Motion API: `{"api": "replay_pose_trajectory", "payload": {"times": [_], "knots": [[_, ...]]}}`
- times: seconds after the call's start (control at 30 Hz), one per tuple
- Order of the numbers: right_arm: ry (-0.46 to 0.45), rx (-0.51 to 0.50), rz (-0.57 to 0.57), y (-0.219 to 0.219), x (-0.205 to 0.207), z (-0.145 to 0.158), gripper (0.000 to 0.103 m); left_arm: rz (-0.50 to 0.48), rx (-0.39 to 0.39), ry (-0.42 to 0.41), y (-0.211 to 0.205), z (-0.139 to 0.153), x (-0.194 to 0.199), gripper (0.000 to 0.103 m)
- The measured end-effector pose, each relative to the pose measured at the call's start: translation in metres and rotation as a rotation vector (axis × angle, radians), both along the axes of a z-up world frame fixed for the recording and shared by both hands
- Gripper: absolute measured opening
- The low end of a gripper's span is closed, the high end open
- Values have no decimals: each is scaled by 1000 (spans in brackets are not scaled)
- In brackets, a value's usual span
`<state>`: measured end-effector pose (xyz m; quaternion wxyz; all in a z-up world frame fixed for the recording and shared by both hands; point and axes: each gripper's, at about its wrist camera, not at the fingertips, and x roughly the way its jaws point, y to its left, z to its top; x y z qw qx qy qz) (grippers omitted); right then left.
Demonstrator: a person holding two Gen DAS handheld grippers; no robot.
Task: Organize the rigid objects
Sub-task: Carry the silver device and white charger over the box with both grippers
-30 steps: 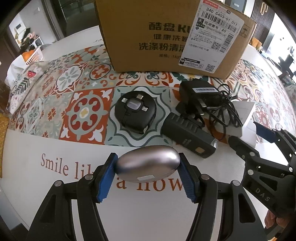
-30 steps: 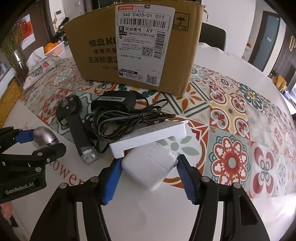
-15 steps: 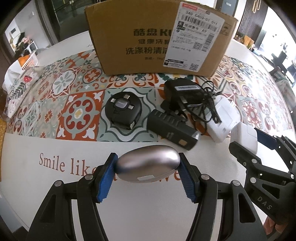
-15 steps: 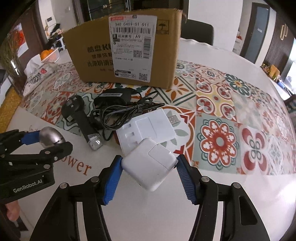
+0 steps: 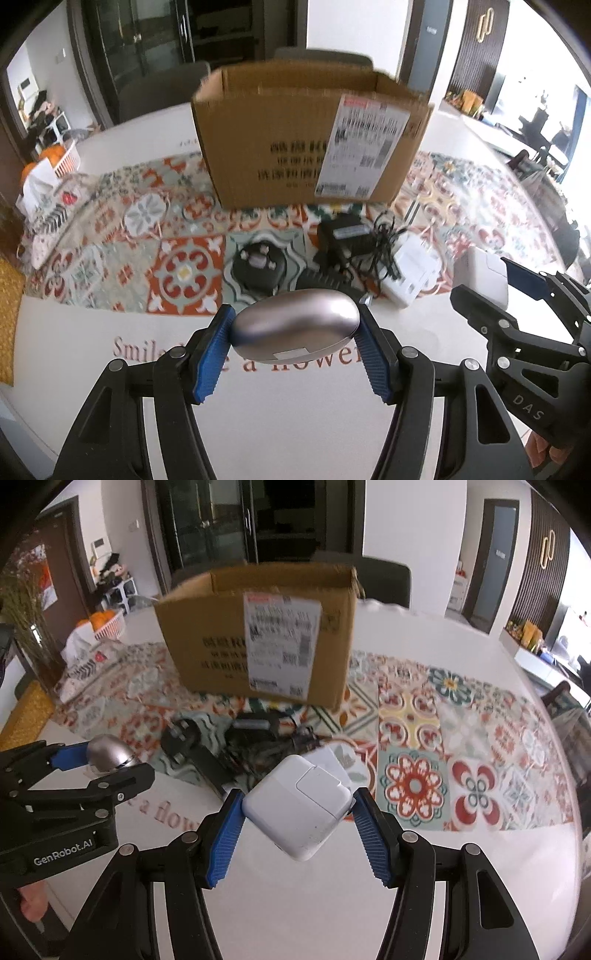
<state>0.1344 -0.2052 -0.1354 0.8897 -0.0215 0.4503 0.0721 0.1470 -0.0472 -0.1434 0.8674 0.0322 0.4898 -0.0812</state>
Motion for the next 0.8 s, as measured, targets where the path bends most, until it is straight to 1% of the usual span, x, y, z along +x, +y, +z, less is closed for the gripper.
{"api": "replay_pose_trajectory", "payload": {"times": [0.2, 0.3, 0.5, 0.7, 0.8], "knots": [[-89, -4, -5, 10, 3, 38, 60, -4, -19, -83, 9, 35, 3, 64], [-128, 2, -9, 13, 7, 53, 60, -10, -24, -134, 13, 53, 6, 64], [-204, 5, -13, 19, 13, 82, 60, -15, -28, -212, 18, 83, 12, 64], [-256, 19, -15, 23, 25, 105, 60, -31, -49, -257, 23, 107, 26, 64], [-274, 20, -19, 24, 34, 114, 60, -40, -65, -263, 25, 115, 37, 64]]}}
